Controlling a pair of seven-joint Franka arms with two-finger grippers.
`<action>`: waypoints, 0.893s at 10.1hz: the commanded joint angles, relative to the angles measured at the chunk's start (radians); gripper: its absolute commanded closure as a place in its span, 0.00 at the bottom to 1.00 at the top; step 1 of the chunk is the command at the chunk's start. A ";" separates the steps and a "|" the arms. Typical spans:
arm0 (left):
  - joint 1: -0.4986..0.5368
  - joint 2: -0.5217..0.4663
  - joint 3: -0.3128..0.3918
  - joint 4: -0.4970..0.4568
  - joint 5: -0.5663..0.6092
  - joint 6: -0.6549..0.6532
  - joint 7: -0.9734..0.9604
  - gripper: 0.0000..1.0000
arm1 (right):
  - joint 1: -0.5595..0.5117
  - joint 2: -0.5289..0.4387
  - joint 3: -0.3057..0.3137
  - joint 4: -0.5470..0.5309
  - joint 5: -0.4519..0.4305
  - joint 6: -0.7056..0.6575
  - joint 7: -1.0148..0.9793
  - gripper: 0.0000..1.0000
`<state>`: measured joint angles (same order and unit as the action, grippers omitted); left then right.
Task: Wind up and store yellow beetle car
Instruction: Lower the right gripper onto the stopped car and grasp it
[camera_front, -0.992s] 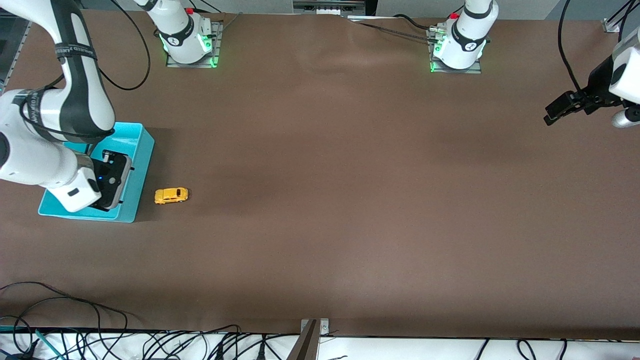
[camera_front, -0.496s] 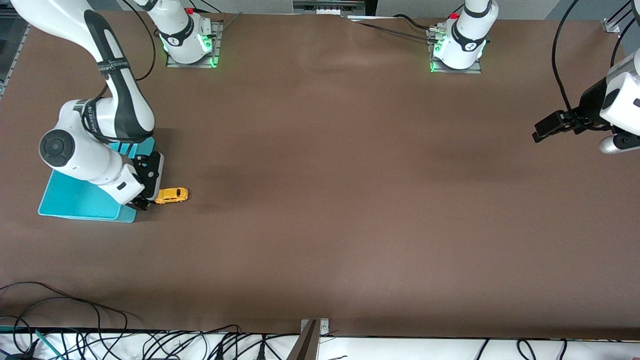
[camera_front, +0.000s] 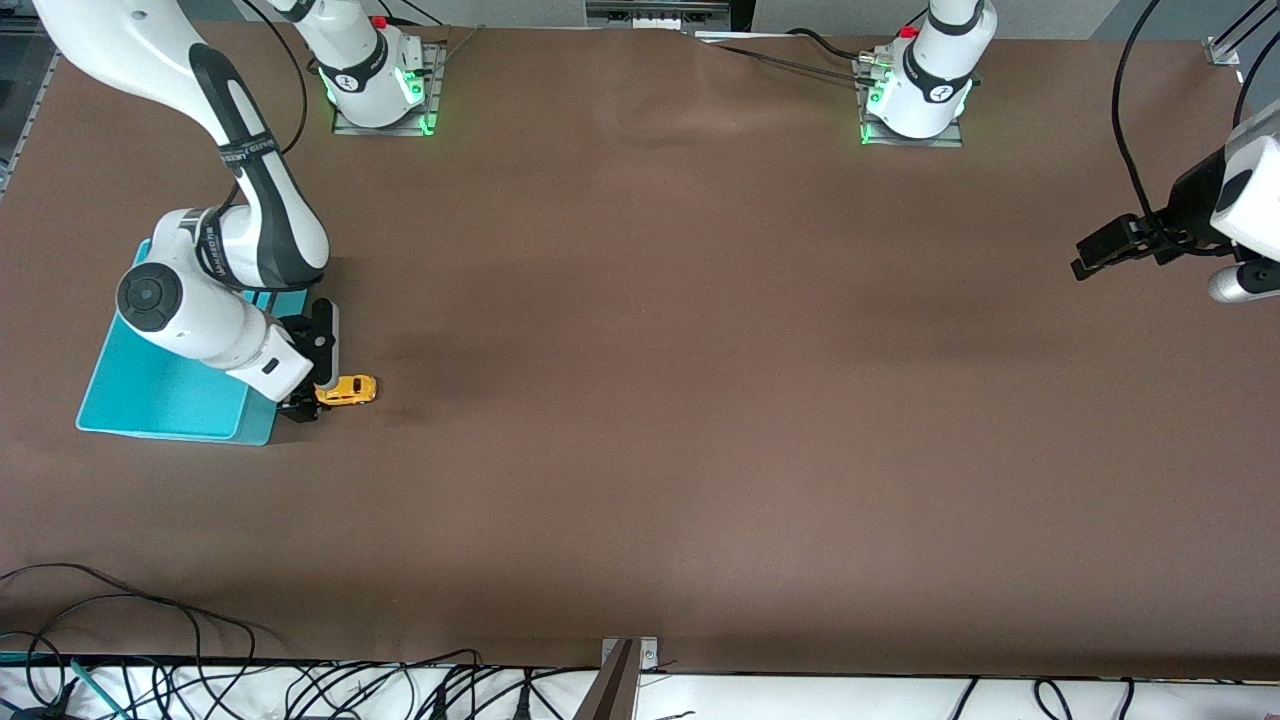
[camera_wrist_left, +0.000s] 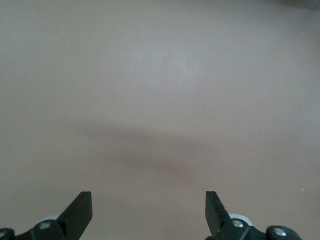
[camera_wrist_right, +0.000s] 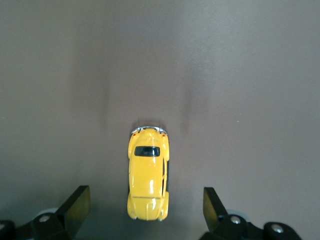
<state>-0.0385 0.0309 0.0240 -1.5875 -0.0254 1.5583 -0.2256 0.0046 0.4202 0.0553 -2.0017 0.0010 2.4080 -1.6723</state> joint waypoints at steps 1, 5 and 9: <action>-0.004 -0.006 0.007 0.081 -0.021 -0.116 0.066 0.00 | -0.020 0.032 0.005 -0.003 0.014 0.037 -0.050 0.00; -0.012 0.030 -0.022 0.119 -0.027 -0.153 0.055 0.00 | -0.028 0.083 0.005 0.004 0.062 0.042 -0.050 0.00; -0.014 0.027 -0.033 0.126 -0.025 -0.153 0.057 0.00 | -0.034 0.100 0.005 0.017 0.065 0.049 -0.060 0.00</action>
<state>-0.0457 0.0458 -0.0048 -1.4992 -0.0259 1.4280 -0.1736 -0.0185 0.5070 0.0523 -2.0006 0.0398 2.4495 -1.6995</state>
